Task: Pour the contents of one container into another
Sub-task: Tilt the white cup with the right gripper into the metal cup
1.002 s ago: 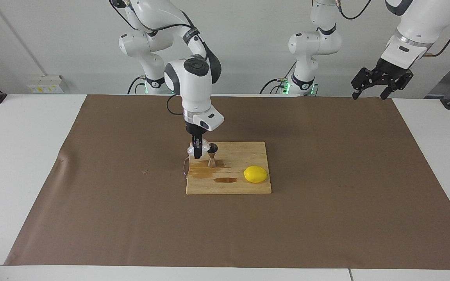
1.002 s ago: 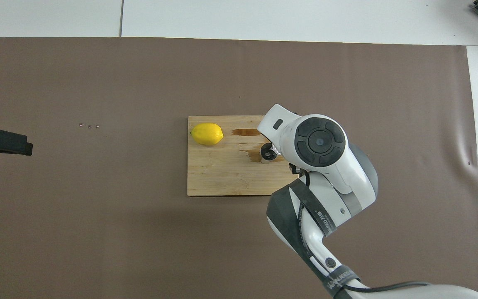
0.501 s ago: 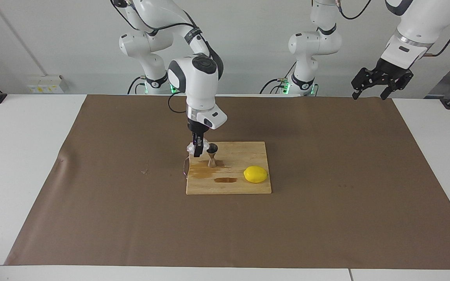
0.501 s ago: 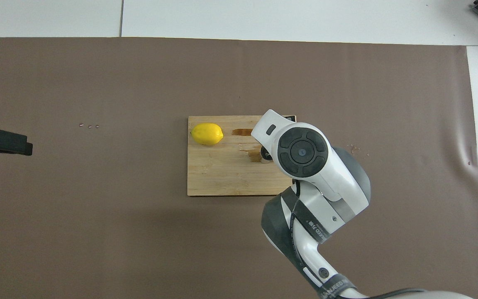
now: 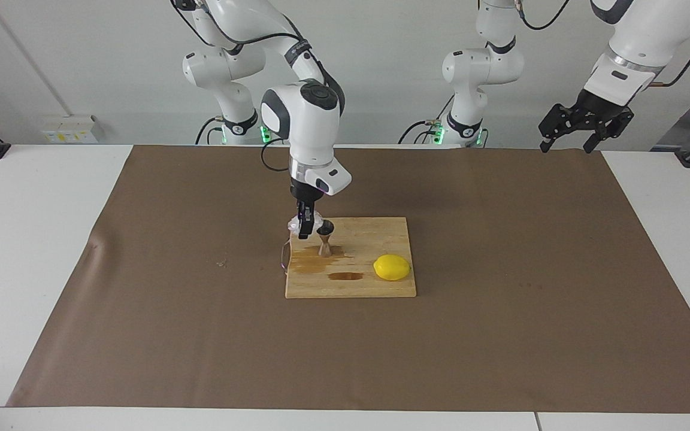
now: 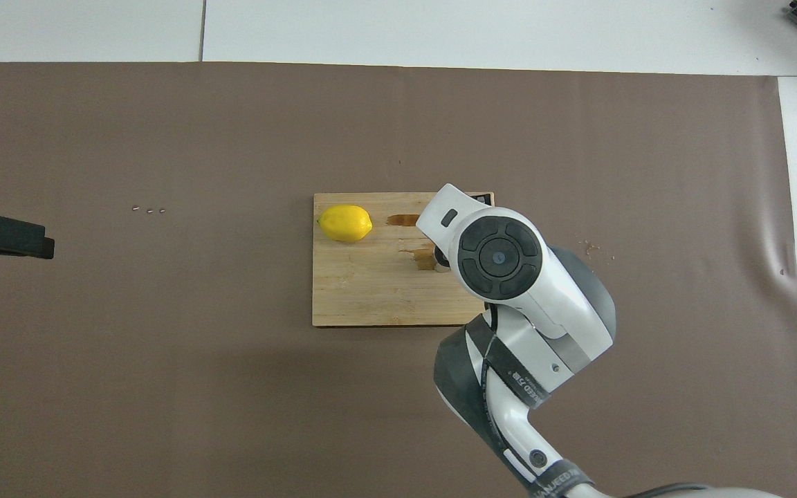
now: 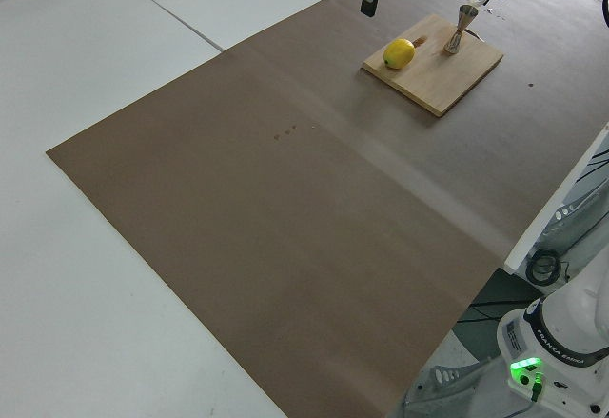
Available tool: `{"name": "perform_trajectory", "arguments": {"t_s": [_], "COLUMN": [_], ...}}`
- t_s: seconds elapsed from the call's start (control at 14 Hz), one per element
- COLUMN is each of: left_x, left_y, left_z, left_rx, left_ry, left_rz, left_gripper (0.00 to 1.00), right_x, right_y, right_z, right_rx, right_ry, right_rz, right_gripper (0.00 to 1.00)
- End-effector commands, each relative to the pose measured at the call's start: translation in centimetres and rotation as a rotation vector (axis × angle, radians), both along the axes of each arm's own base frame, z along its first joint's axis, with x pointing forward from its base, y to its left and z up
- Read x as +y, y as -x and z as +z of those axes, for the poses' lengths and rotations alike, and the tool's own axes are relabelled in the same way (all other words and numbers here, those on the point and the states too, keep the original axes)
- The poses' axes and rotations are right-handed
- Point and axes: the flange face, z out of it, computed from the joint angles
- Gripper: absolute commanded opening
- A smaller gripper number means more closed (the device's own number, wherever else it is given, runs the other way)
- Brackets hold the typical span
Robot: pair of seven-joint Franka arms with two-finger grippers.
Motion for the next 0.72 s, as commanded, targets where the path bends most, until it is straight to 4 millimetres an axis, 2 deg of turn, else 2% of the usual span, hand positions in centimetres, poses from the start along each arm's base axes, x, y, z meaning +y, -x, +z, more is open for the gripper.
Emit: {"name": "perform_trajectory", "arguments": {"t_s": [0.0, 0.64], "left_x": [0.33, 0.33], "left_y": [0.75, 0.75], "left_z": [0.06, 0.06], "left_rx": [-0.017, -0.017], "left_ry": [-0.019, -0.019], "left_rz": [-0.003, -0.003], "left_gripper": [1.0, 1.0], "right_x": [-0.15, -0.43], "right_y": [-0.13, -0.77], "right_z": [0.63, 0.67], "right_rx": [-0.034, -0.037], "right_ry": [-0.018, -0.124], "right_rz": [-0.023, -0.114], "right_gripper": [0.5, 0.5]}}
